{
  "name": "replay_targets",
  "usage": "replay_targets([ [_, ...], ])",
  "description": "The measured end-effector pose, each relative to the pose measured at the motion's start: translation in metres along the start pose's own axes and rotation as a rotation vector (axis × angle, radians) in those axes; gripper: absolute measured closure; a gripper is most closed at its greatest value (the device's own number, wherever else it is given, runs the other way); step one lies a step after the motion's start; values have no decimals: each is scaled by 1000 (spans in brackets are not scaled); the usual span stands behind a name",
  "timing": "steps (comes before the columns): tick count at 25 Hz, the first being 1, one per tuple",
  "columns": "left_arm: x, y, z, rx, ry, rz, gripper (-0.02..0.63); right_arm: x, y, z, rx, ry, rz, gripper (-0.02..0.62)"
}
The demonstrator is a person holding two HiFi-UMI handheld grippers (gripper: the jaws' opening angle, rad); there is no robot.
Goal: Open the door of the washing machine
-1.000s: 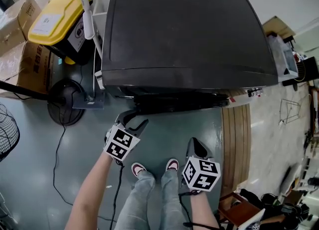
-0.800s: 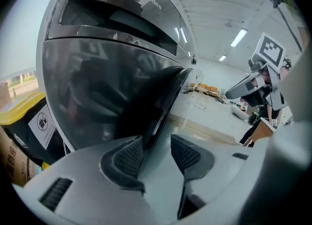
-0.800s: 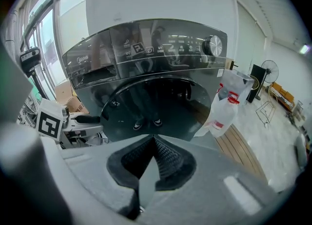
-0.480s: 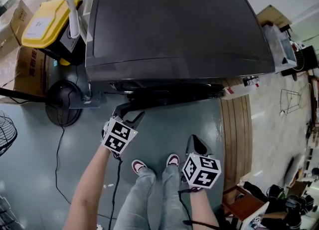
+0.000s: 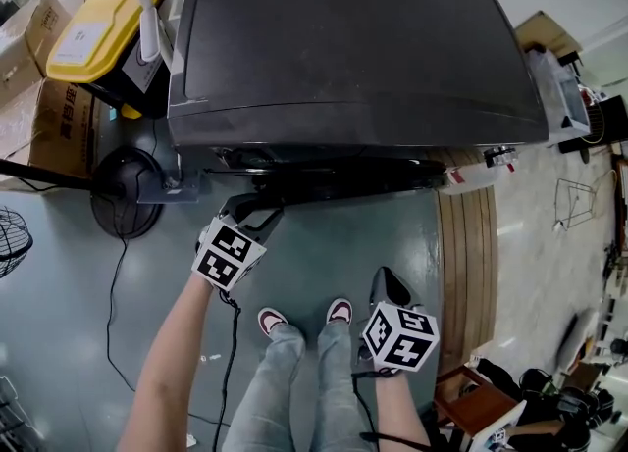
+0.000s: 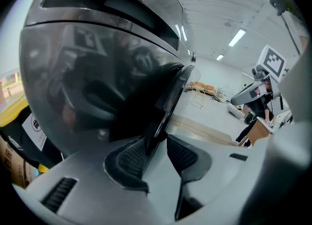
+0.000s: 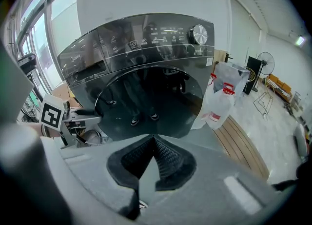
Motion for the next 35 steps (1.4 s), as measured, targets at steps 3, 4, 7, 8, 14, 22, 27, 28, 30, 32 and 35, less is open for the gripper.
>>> replay_targets([
  [3,1,-2,0,0,4,-7,480,0,3,0,-8,-8,-3,591],
  [4,0,-2,0,-4,2,-5,482,0,4,0,-9,-11,-5,591],
  [7,0,-3,1,-19,9,-7,486,-1,7,1,-9,-18,-10,591],
  [8,2,-2,3,-19,16,-21,489,-1,7,1,-10,-19,-11,591],
  [14,8,6,18,-43,40,-39,501,3,7,8,-3,-20,-13,591],
  [22,8,5,22,-35,6,-35,497,7,12,17,-1,-22,-14,591],
  [27,9,9,24,-25,-10,-42,495,10,17,13,20,-39,-26,591],
  [28,9,8,25,-26,-11,-38,495,11,18,13,25,-40,-28,591],
  [30,10,7,27,-28,-11,-34,495,13,19,14,33,-40,-30,591],
  [32,12,8,30,-28,-7,-32,495,14,19,15,43,-40,-31,591],
  [35,14,12,35,-24,1,-26,498,15,19,16,62,-39,-32,591],
])
Point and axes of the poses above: the fingertips, and each gripper's own axes: x backward along the fingers, z to its right, y out of its underside, the point moved 8 cm from there along x, backward along the fingers, and after that the axes turned 4 degrees about -y, right-handed, at the moved point
